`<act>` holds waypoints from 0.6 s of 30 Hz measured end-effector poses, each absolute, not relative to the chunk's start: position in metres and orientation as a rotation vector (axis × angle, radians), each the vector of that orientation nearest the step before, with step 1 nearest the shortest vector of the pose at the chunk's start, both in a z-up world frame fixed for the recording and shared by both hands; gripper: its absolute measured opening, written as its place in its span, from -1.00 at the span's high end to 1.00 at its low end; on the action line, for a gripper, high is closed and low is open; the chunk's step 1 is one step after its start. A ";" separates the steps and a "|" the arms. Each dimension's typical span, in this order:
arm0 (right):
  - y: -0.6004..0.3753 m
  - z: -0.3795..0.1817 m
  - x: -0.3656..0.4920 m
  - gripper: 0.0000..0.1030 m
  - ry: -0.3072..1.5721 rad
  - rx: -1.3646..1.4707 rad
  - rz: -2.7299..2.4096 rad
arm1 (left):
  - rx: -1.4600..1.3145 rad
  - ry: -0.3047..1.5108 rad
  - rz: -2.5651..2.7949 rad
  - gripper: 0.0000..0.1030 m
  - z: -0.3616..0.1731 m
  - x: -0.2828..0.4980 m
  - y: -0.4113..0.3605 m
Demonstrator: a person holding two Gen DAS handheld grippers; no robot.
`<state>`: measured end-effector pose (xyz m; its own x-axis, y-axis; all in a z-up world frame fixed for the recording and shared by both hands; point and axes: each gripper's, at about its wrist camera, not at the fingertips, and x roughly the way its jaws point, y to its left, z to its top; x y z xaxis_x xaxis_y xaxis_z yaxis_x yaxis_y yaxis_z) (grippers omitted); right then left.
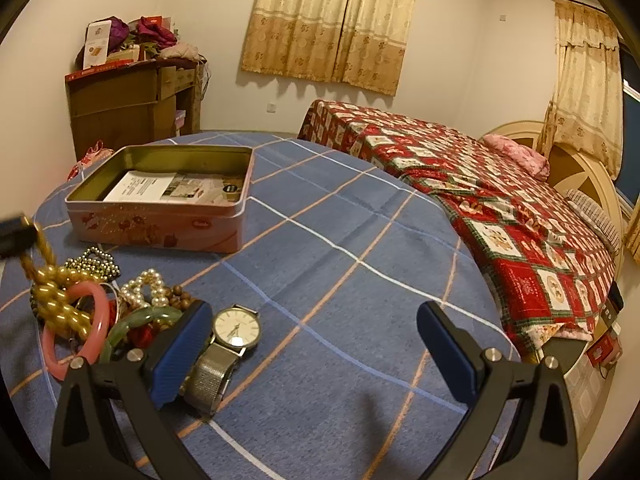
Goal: Organize jewelry
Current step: 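Grasp the gold bead necklace with the left tool and lift it, then grasp the green jade bangle with the right tool while the left tool holds the gold necklace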
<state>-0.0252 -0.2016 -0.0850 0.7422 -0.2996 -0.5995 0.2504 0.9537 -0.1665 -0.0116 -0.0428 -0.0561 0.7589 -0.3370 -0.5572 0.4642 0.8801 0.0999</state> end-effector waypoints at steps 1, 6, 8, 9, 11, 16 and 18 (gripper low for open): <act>-0.203 -0.085 -0.025 -1.00 0.669 -0.074 -0.303 | 0.234 0.540 -0.440 0.81 -0.050 -0.013 -0.042; -0.207 -0.084 -0.024 -1.00 0.669 -0.070 -0.311 | 0.226 0.464 -0.430 0.81 -0.026 -0.016 -0.037; -0.210 -0.083 -0.025 -1.00 0.669 -0.065 -0.309 | 0.214 0.454 -0.425 0.81 -0.021 -0.013 -0.032; -0.211 -0.082 -0.025 -1.00 0.668 -0.062 -0.309 | 0.211 0.449 -0.418 0.81 -0.019 -0.011 -0.029; -0.212 -0.081 -0.027 -1.00 0.667 -0.053 -0.304 | 0.214 0.448 -0.400 0.81 -0.020 -0.006 -0.026; -0.208 -0.082 -0.027 -0.68 0.680 -0.041 -0.236 | 0.220 0.486 -0.371 0.81 -0.032 0.008 -0.020; -0.202 -0.085 -0.026 -0.59 0.697 -0.044 -0.195 | 0.219 0.503 -0.366 0.81 -0.038 0.012 -0.019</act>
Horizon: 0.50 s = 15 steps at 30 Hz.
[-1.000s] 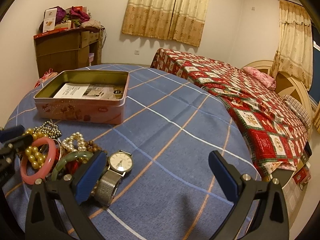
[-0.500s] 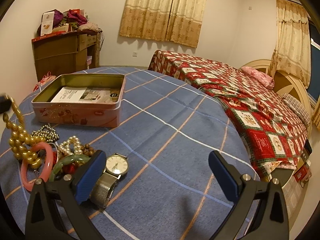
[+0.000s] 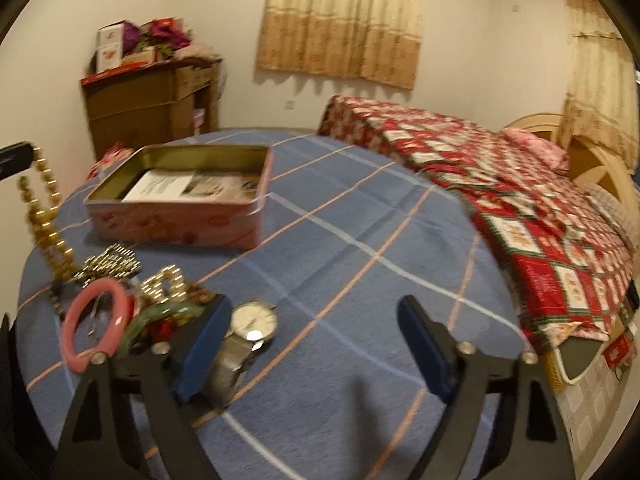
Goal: Organize jewelry
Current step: 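Grasp the green jade bangle with the right tool while the left tool holds the gold necklace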
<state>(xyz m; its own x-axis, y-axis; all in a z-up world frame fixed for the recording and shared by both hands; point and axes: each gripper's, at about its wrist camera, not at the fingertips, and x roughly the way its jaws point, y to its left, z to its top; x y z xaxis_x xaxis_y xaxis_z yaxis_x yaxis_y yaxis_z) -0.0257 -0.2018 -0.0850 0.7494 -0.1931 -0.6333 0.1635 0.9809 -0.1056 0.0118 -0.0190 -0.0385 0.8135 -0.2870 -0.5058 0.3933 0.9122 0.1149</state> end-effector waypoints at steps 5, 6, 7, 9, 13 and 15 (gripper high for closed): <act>-0.188 -0.089 -0.026 -0.37 0.715 -0.066 -0.127 | 0.213 0.525 -0.355 0.81 -0.049 0.016 -0.016; -0.187 -0.090 -0.026 -0.34 0.717 -0.068 -0.116 | 0.215 0.531 -0.355 0.81 -0.051 0.017 -0.016; -0.185 -0.091 -0.026 -0.29 0.720 -0.066 -0.104 | 0.215 0.536 -0.355 0.81 -0.052 0.018 -0.015; -0.183 -0.093 -0.024 -0.21 0.735 -0.063 -0.076 | 0.211 0.543 -0.354 0.81 -0.054 0.019 -0.014; -0.175 -0.096 -0.023 -0.09 0.743 -0.078 -0.041 | 0.210 0.547 -0.350 0.81 -0.055 0.021 -0.013; -0.172 -0.096 -0.022 -0.03 0.748 -0.083 -0.023 | 0.210 0.551 -0.349 0.81 -0.057 0.021 -0.013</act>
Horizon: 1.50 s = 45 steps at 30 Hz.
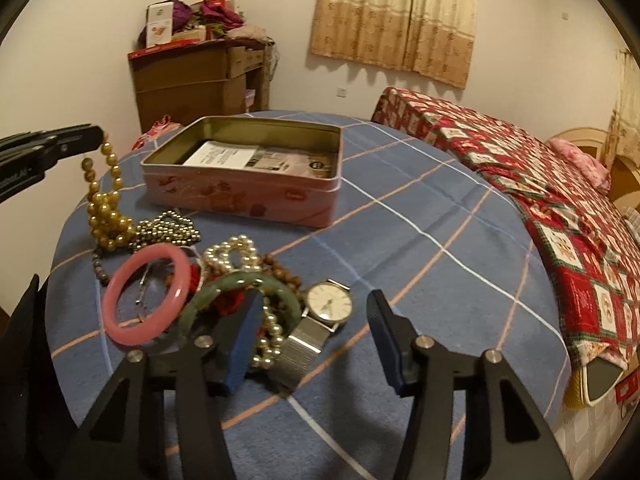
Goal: Organize jewelry
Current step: 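Grasp the green jade bangle with the right tool while the left tool holds the gold necklace, then carry the gold necklace and jade bangle into the tin with both tools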
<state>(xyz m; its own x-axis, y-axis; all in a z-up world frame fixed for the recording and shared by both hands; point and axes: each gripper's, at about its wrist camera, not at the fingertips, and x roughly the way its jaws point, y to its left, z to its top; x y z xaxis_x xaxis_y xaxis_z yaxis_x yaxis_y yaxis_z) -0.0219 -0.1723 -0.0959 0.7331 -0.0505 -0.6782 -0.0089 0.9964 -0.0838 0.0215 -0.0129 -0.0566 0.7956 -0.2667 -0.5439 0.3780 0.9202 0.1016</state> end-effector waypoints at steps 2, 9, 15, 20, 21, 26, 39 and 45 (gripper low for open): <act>-0.171 -0.097 -0.020 0.11 0.756 -0.077 -0.006 | 0.211 0.555 -0.351 0.81 -0.058 0.022 -0.013; -0.167 -0.097 -0.016 0.70 0.759 -0.077 0.060 | 0.209 0.558 -0.360 0.81 -0.059 0.022 -0.014; -0.177 -0.091 -0.018 0.85 0.744 -0.029 0.068 | 0.207 0.556 -0.360 0.81 -0.059 0.022 -0.015; -0.182 -0.089 -0.016 0.85 0.747 -0.017 0.056 | 0.203 0.558 -0.363 0.81 -0.057 0.022 -0.014; -0.183 -0.088 -0.016 0.86 0.743 -0.013 0.053 | 0.202 0.559 -0.363 0.81 -0.057 0.022 -0.014; -0.184 -0.073 -0.024 0.86 0.684 0.007 0.051 | 0.198 0.548 -0.370 0.81 -0.050 0.021 -0.013; -0.199 -0.026 -0.017 0.86 0.575 0.000 0.014 | 0.232 0.470 -0.375 0.81 -0.015 0.030 -0.019; -0.208 -0.015 0.003 0.86 0.568 0.004 0.009 | 0.263 0.435 -0.378 0.81 0.000 0.048 -0.030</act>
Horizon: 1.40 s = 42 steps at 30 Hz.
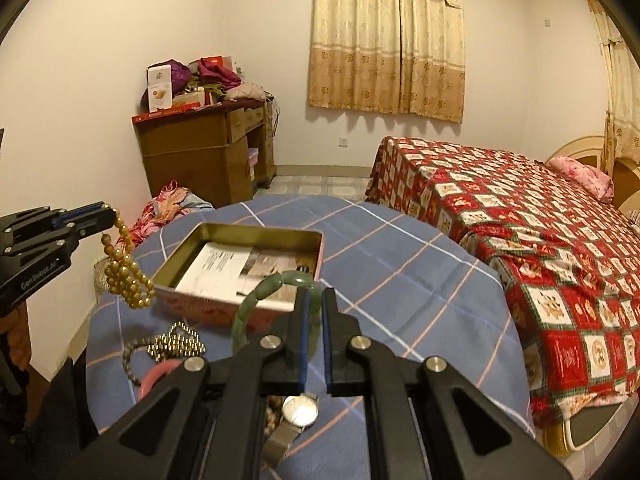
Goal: Organize jewelry
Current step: 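Carry the gold necklace and jade bangle into the tin with both tools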
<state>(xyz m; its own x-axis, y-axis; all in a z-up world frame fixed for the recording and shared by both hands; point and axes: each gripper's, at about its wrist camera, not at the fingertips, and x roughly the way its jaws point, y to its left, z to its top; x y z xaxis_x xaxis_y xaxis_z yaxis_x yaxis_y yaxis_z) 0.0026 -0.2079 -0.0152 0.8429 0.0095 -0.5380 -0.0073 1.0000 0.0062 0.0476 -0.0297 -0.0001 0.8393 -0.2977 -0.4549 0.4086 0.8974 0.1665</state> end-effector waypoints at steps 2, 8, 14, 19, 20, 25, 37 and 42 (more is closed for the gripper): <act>-0.208 -0.014 0.010 0.86 0.570 -0.005 0.011 | 0.279 0.433 -0.371 0.81 0.000 0.058 -0.034; -0.203 -0.012 0.037 0.86 0.589 -0.047 0.014 | 0.301 0.452 -0.350 0.81 -0.005 0.089 -0.041; -0.200 -0.014 0.063 0.86 0.614 -0.076 0.013 | 0.318 0.469 -0.326 0.81 -0.012 0.111 -0.052; -0.195 -0.023 0.083 0.86 0.644 -0.104 0.011 | 0.324 0.484 -0.320 0.81 -0.018 0.123 -0.061; -0.195 -0.024 0.086 0.86 0.649 -0.106 0.011 | 0.326 0.488 -0.321 0.81 -0.020 0.125 -0.062; -0.193 -0.033 0.099 0.86 0.673 -0.117 0.012 | 0.337 0.503 -0.326 0.81 -0.026 0.134 -0.068; -0.186 -0.051 0.121 0.86 0.741 -0.147 0.012 | 0.400 0.552 -0.285 0.81 -0.053 0.154 -0.067; -0.184 -0.057 0.128 0.85 0.766 -0.165 0.002 | 0.414 0.581 -0.270 0.81 -0.065 0.161 -0.065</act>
<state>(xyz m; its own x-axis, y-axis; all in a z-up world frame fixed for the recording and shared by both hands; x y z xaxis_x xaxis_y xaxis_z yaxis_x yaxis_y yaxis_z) 0.1276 -0.1838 -0.0569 0.7212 -0.0581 -0.6903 -0.0620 0.9871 -0.1479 0.1611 -0.0654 -0.0646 0.8047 -0.1296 -0.5794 0.3586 0.8838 0.3003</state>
